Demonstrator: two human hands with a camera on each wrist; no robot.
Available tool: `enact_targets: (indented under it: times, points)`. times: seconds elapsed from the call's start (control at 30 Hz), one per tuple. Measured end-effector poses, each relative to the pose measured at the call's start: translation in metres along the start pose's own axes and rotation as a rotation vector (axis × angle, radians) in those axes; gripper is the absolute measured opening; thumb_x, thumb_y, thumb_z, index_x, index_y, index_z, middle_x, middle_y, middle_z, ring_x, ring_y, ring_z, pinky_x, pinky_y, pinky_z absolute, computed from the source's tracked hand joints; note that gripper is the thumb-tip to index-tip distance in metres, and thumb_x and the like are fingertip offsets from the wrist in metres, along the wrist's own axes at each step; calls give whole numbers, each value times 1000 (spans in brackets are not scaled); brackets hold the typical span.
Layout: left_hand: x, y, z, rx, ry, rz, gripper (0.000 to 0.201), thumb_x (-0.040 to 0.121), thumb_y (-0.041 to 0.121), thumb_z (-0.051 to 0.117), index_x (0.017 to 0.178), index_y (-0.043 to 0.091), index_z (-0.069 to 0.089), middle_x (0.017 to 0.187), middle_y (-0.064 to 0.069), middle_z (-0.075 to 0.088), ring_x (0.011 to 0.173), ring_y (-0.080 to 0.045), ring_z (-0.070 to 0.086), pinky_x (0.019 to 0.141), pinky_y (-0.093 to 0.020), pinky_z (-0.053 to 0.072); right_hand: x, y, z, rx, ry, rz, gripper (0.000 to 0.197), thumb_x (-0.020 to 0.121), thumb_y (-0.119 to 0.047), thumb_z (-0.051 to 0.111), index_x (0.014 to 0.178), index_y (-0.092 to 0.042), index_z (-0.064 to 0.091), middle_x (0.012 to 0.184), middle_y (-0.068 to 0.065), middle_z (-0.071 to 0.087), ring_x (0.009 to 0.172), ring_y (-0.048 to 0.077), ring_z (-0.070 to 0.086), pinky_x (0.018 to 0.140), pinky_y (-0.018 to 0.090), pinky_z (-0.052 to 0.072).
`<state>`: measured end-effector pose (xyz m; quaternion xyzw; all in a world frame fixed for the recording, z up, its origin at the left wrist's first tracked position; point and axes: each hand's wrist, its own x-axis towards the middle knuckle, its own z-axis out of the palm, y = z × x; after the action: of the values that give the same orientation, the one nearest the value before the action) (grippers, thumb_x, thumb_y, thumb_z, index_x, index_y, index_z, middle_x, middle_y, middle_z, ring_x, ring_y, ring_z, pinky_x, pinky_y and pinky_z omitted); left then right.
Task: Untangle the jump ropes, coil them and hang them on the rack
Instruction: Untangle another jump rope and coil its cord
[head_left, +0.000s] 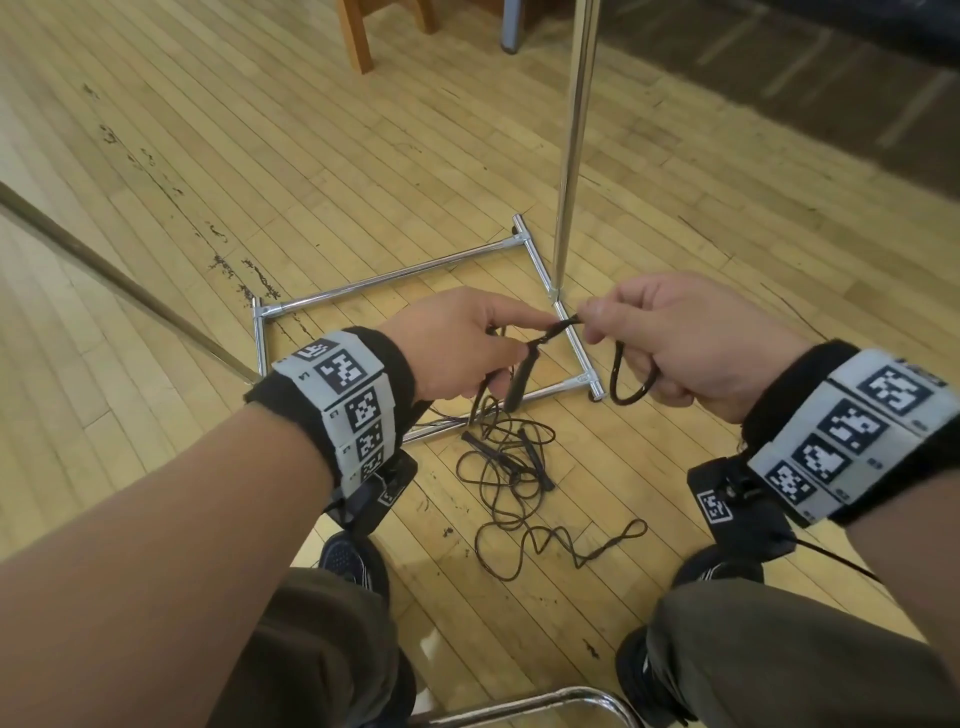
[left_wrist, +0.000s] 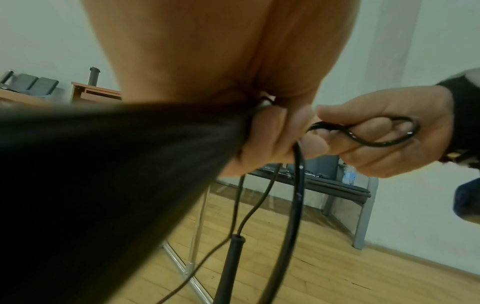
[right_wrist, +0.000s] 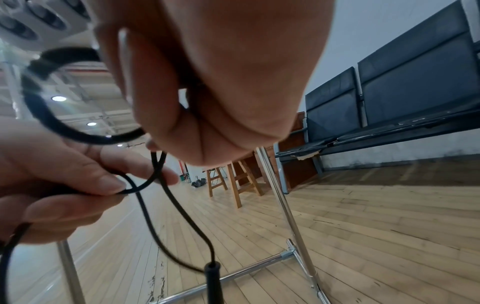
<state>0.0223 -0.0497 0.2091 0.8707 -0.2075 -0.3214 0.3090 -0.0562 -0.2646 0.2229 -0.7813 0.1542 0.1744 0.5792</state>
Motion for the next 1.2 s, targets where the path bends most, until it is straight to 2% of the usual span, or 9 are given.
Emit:
enact_targets:
  times: [0.1, 0.2, 0.57, 0.7, 0.77, 0.87, 0.97, 1.1, 1.2]
  points:
    - [-2, 4, 3, -56, -30, 29, 6, 103, 46, 64, 105, 45, 69, 67, 7, 74, 48, -8, 54, 59, -27, 49, 2, -2, -3, 99, 89, 39, 43, 103, -49, 55, 90, -9, 65, 53, -1, 41, 39, 14, 28, 35, 20, 24]
    - [0, 3, 6, -47, -27, 50, 10, 101, 43, 68, 97, 35, 62, 66, 6, 74, 46, -9, 52, 54, -22, 43, 2, -1, -3, 127, 89, 64, 38, 105, -45, 53, 85, -14, 61, 53, -2, 42, 40, 13, 28, 35, 21, 24]
    - [4, -8, 10, 169, 27, -165, 8, 102, 27, 61, 97, 30, 54, 61, 7, 75, 41, -6, 58, 37, -13, 38, 4, -2, -31, 406, 286, 144, 32, 108, -31, 52, 79, -15, 53, 56, -5, 41, 38, 9, 32, 36, 22, 26]
    - [2, -11, 6, 74, 67, -206, 8, 103, 23, 60, 98, 26, 54, 58, 2, 73, 38, -10, 58, 33, -15, 36, 12, 1, -38, 692, 461, 230, 30, 110, -34, 44, 84, -20, 46, 61, -4, 48, 41, 9, 48, 40, 23, 41]
    - [1, -11, 5, 51, 60, -181, 7, 103, 25, 60, 99, 27, 55, 63, 1, 76, 42, -10, 60, 36, -19, 41, 15, -2, -30, 802, 502, 207, 25, 111, -32, 40, 93, -17, 47, 69, 1, 65, 54, 13, 68, 50, 26, 56]
    - [0, -11, 3, -225, 38, -149, 7, 102, 23, 64, 102, 20, 58, 65, -4, 74, 42, -15, 55, 38, -23, 38, 17, -5, -15, 865, 470, 125, 17, 108, -17, 46, 118, -7, 55, 108, 15, 76, 85, 24, 80, 68, 34, 64]
    - [0, -10, 0, -491, 4, -103, 8, 104, 21, 63, 102, 15, 58, 64, -6, 69, 41, -15, 49, 35, -22, 35, 19, -6, -1, 638, 406, -2, 22, 103, -17, 53, 123, -21, 63, 120, 9, 74, 97, 16, 78, 81, 36, 64]
    - [1, -8, -1, -665, 2, -57, 10, 106, 20, 61, 98, 15, 56, 61, -5, 64, 40, -14, 45, 34, -21, 32, 14, -7, 18, 36, 146, -97, 37, 99, -39, 59, 130, -61, 55, 116, -9, 70, 111, 14, 69, 99, 40, 56]
    - [0, -6, -2, -695, 11, -40, 9, 107, 21, 59, 101, 15, 56, 62, -5, 64, 41, -14, 45, 35, -21, 31, 14, -5, 27, -123, 51, -110, 54, 96, -45, 65, 147, -52, 46, 104, -10, 75, 99, 10, 72, 89, 38, 59]
